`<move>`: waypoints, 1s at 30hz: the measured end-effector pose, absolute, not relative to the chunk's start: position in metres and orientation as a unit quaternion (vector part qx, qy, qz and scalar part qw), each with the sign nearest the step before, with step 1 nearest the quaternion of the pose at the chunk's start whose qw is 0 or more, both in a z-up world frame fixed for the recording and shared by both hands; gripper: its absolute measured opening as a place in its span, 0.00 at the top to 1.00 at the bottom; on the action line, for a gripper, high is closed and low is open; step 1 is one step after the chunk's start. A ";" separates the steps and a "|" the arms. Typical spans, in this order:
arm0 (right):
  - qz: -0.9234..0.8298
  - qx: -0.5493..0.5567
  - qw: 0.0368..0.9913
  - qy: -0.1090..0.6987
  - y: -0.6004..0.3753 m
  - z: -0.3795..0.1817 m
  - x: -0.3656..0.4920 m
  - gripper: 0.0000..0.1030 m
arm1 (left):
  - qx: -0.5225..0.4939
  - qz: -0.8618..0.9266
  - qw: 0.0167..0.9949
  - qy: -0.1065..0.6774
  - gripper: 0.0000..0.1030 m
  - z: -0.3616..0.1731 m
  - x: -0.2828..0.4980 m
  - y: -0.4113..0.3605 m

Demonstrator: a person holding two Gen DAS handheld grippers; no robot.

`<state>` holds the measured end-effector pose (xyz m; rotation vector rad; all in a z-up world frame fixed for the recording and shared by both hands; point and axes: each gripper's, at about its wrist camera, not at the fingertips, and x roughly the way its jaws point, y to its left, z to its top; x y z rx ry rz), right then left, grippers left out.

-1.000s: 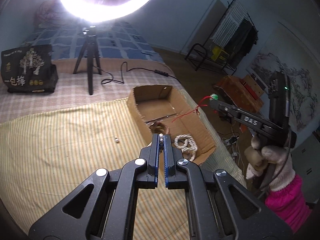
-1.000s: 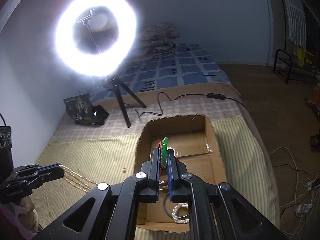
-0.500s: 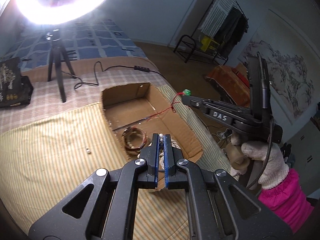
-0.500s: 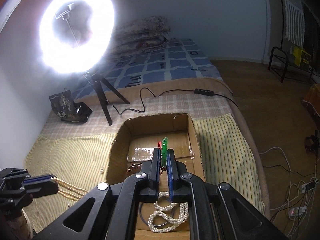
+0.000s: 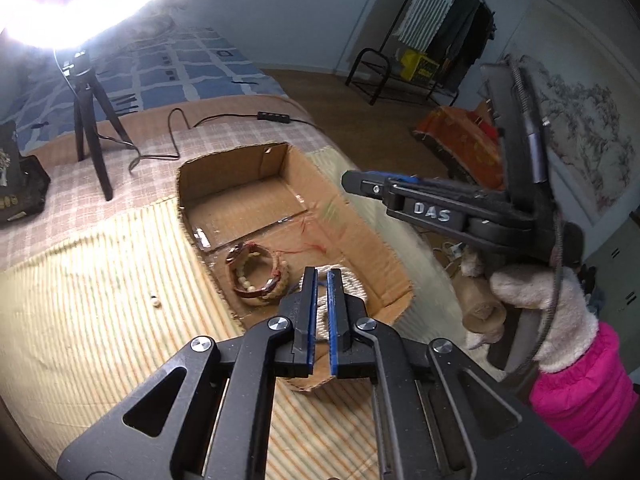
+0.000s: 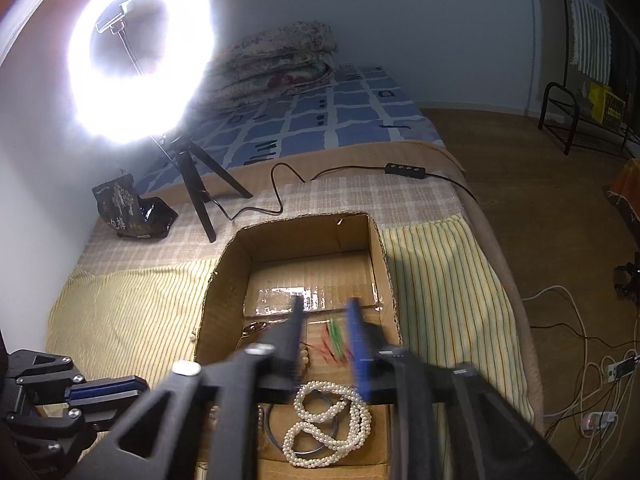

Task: Organize jewelry
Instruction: 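Open both tools to drop the strand and pendant into the box, then move both open tools back toward the loose white pearl beads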

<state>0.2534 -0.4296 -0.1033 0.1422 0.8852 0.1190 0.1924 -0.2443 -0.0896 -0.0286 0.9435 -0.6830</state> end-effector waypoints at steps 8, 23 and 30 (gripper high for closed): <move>0.024 0.047 0.910 0.410 -0.424 -0.096 0.251 0.02 | 0.036 -0.276 0.861 0.426 0.23 -0.090 0.187 -0.242; 0.011 0.030 0.913 0.407 -0.414 -0.090 0.246 0.00 | 0.050 -0.262 0.863 0.429 0.23 -0.092 0.188 -0.234; 0.006 0.042 0.915 0.401 -0.414 -0.082 0.237 0.00 | 0.049 -0.259 0.867 0.422 0.23 -0.085 0.181 -0.225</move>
